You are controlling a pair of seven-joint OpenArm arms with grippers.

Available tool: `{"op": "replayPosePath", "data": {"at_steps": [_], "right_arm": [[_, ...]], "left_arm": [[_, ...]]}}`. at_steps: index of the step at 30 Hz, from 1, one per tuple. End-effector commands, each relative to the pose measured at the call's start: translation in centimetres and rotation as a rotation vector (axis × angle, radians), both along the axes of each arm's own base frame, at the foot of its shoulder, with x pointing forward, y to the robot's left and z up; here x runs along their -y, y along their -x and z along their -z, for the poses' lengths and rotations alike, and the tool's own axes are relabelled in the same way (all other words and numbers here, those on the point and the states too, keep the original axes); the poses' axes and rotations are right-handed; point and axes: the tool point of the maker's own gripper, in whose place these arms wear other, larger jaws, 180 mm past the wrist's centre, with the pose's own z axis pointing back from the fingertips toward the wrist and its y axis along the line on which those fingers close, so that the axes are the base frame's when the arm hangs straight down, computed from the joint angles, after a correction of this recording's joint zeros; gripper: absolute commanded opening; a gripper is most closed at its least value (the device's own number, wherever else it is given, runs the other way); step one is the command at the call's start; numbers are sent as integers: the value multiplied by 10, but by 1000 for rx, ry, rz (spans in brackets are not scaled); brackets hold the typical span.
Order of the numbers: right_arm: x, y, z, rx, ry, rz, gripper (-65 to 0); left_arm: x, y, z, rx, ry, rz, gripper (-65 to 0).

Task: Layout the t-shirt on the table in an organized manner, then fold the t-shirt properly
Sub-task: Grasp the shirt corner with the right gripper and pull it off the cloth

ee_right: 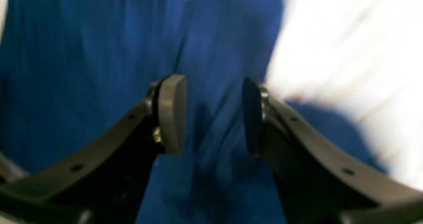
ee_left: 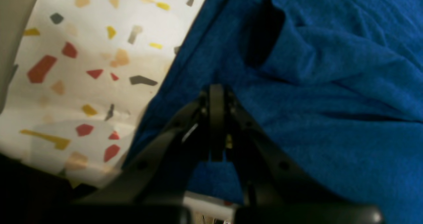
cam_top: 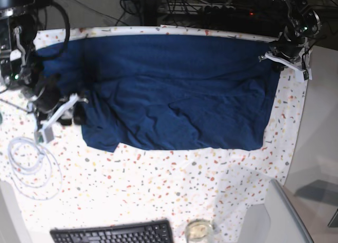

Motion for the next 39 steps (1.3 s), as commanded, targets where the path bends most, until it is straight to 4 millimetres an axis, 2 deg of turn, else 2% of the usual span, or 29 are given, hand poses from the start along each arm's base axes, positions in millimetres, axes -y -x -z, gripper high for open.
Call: {"op": "replayPosePath", "data": {"at_steps": [1, 4, 6, 8, 13, 18, 21, 23, 25, 27, 29, 30, 35, 39], "right_arm": [[3, -25, -20, 57, -7, 3, -384], [6, -63, -8, -45, -28, 24, -344], [9, -80, 11, -111, -33, 56, -318], [9, -91, 30, -159, 43, 43, -311], [-9, -92, 66, -216, 180, -28, -309], [-5, -91, 81, -198, 231, -28, -315], [-1, -92, 83, -184, 251, -25, -320], [4, -92, 83, -183, 274, -29, -369], [6, -93, 81, -179, 284, -29, -476], [9, -102, 74, -163, 288, -24, -648], [20, -106, 69, -155, 308, -17, -642], [20, -108, 67, -148, 309, -18, -630], [24, -128, 47, -104, 312, -4, -650], [35, -140, 34, -76, 328, 9, -650]], "left_arm": [[-6, -4, -10, 35, -22, 1, -650], [-6, -4, -9, 34, -22, 1, -650], [-6, -4, -9, 34, -22, 1, -650], [-6, -4, -9, 34, -22, 1, -650], [-6, -4, -9, 34, -22, 1, -650], [-6, -4, -9, 34, -22, 1, -650], [-7, -4, -10, 34, -24, 2, -650], [-12, -4, -11, 32, -34, 5, -650], [-13, -4, -11, 30, -38, 6, -650], [-13, -4, -12, 31, -39, 7, -650], [-13, -4, -12, 31, -39, 7, -650], [-13, -4, -12, 31, -39, 7, -650], [-13, -4, -12, 31, -39, 7, -650], [-13, -4, -12, 31, -39, 7, -650]]}}
